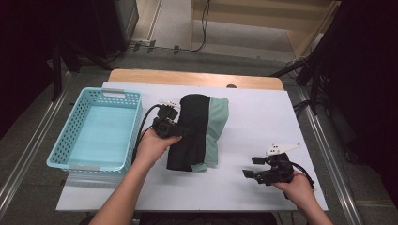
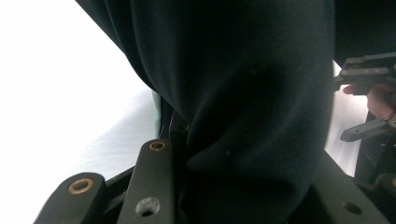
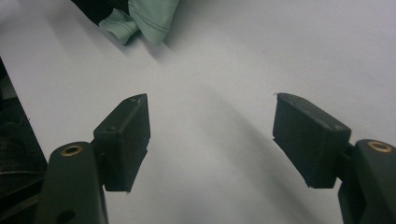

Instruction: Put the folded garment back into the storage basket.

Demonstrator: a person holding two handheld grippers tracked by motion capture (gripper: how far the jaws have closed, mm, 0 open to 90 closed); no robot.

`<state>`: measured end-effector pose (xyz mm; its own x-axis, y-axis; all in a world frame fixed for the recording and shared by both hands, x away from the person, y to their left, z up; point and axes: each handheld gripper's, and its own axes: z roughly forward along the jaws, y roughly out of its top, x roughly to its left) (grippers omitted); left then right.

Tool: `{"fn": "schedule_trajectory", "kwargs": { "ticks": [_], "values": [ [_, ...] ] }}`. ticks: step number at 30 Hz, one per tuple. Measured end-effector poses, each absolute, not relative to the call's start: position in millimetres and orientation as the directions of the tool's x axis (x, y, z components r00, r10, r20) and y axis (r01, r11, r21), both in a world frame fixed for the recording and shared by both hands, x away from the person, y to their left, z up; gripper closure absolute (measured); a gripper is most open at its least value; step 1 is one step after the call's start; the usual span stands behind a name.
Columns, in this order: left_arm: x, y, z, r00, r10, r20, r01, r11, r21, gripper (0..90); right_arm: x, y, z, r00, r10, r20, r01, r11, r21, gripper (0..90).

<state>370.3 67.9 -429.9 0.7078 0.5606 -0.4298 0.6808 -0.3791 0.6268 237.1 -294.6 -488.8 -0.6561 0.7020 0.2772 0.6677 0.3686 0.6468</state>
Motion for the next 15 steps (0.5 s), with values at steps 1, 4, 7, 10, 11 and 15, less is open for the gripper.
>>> {"fn": "schedule_trajectory", "kwargs": {
  "ticks": [1,4,7,10,11,15],
  "values": [
    [370.4,69.1,-428.6,0.705,0.565,-0.428,0.682,-0.377,0.626,67.9,237.0,-294.6,-488.7,-0.656,0.703,0.277,0.668,0.368,0.647,26.1],
    [371.7,73.2,-425.7,0.692,0.574,-0.438,0.696,-0.371,0.615,67.9,235.5,-293.8,-487.5,-0.654,0.705,0.276,0.67,0.368,0.645,26.1],
    [372.7,77.2,-425.0,0.672,0.585,-0.455,0.717,-0.358,0.598,67.9,232.4,-292.6,-484.2,-0.661,0.701,0.268,0.656,0.367,0.66,26.1],
    [372.4,79.8,-422.0,0.676,0.582,-0.451,0.714,-0.365,0.598,67.9,230.2,-291.6,-483.5,-0.66,0.7,0.271,0.659,0.367,0.656,26.1],
    [372.2,80.5,-420.5,0.678,0.583,-0.448,0.712,-0.366,0.6,67.9,229.2,-291.6,-483.8,-0.663,0.7,0.266,0.656,0.372,0.657,26.1],
    [371.2,84.6,-414.0,0.67,0.582,-0.461,0.719,-0.354,0.599,67.8,225.5,-292.5,-482.5,-0.661,0.701,0.267,0.656,0.368,0.659,26.1]
  ]
}}
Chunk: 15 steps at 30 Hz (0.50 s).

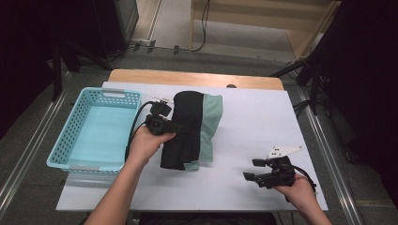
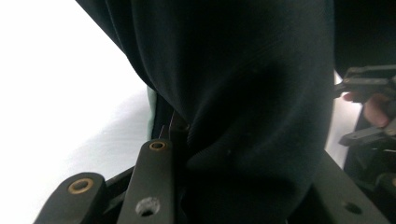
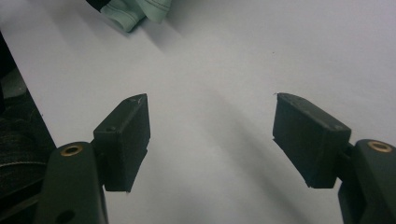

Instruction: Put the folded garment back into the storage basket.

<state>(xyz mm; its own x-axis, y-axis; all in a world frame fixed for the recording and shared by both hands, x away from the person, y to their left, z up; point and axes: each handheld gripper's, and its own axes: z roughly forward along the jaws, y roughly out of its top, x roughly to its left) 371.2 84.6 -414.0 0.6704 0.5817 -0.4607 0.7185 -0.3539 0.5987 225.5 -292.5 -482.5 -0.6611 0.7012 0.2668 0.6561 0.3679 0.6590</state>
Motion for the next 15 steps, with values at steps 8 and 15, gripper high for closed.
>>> {"fn": "schedule_trajectory", "kwargs": {
  "ticks": [8,15],
  "values": [
    [371.9,92.2,-398.0,0.668,0.602,-0.438,0.718,-0.363,0.595,67.8,228.2,-291.0,-483.4,-0.668,0.694,0.268,0.654,0.376,0.657,26.1],
    [373.5,103.2,-387.2,0.66,0.609,-0.44,0.723,-0.354,0.593,67.7,232.6,-289.8,-484.0,-0.669,0.693,0.269,0.654,0.377,0.656,26.1]
  ]
}}
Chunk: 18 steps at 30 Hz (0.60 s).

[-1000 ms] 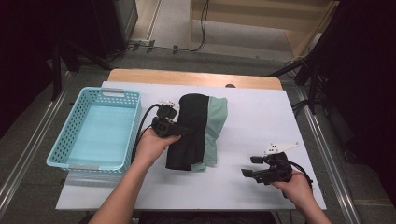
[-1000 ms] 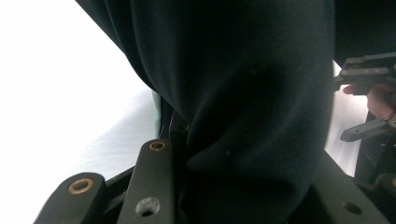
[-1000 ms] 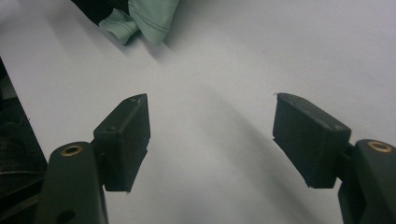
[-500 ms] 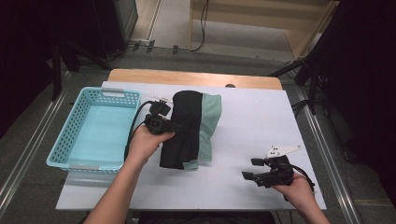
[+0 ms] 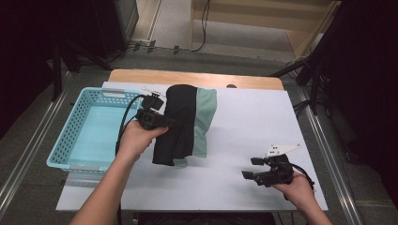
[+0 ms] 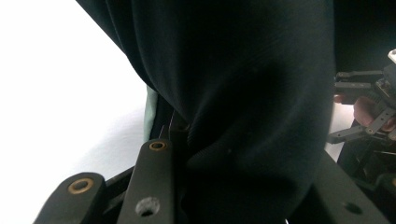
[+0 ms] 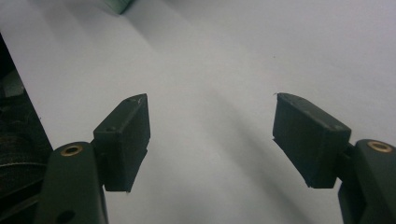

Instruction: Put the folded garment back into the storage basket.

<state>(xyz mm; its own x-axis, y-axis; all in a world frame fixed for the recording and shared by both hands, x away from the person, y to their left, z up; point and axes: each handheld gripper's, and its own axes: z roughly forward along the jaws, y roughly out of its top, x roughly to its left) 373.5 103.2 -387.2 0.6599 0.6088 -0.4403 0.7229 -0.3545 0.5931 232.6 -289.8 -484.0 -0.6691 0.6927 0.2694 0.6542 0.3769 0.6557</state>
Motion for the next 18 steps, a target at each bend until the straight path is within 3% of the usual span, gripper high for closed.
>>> {"fn": "schedule_trajectory", "kwargs": {
  "ticks": [18],
  "values": [
    [379.7,137.9,-357.7,0.645,0.64,-0.418,0.722,-0.333,0.606,67.7,237.2,-285.3,-485.4,-0.677,0.683,0.274,0.653,0.387,0.651,26.1]
  ]
}}
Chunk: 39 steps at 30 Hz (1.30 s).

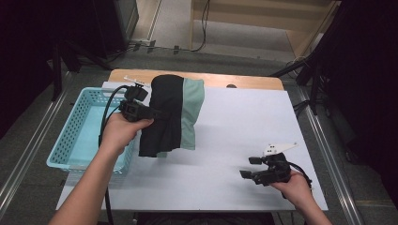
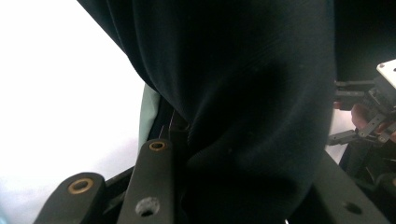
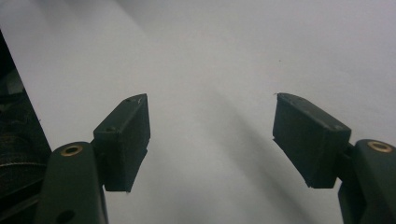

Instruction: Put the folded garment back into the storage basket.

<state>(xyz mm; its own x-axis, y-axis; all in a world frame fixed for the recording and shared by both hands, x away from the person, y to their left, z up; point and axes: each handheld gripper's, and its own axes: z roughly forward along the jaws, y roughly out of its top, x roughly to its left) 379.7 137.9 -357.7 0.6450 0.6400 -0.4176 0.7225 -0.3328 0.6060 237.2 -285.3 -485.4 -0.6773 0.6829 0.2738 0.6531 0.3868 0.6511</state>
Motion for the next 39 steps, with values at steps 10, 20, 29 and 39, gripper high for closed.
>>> {"fn": "schedule_trajectory", "kwargs": {
  "ticks": [10,20,29,39],
  "values": [
    [386.9,156.6,-347.8,0.644,0.654,-0.397,0.718,-0.338,0.608,67.7,237.4,-285.6,-486.1,-0.678,0.682,0.275,0.653,0.386,0.652,26.1],
    [391.0,178.5,-337.8,0.625,0.663,-0.412,0.731,-0.311,0.607,67.7,236.5,-286.7,-485.5,-0.673,0.685,0.279,0.657,0.38,0.651,26.1],
    [397.2,196.7,-335.8,0.616,0.669,-0.417,0.735,-0.298,0.609,67.7,235.3,-288.1,-485.6,-0.67,0.689,0.277,0.659,0.379,0.65,26.1],
    [397.9,217.8,-335.3,0.605,0.681,-0.413,0.736,-0.28,0.616,67.7,233.8,-291.9,-485.8,-0.66,0.697,0.28,0.664,0.367,0.651,26.1]
  ]
}}
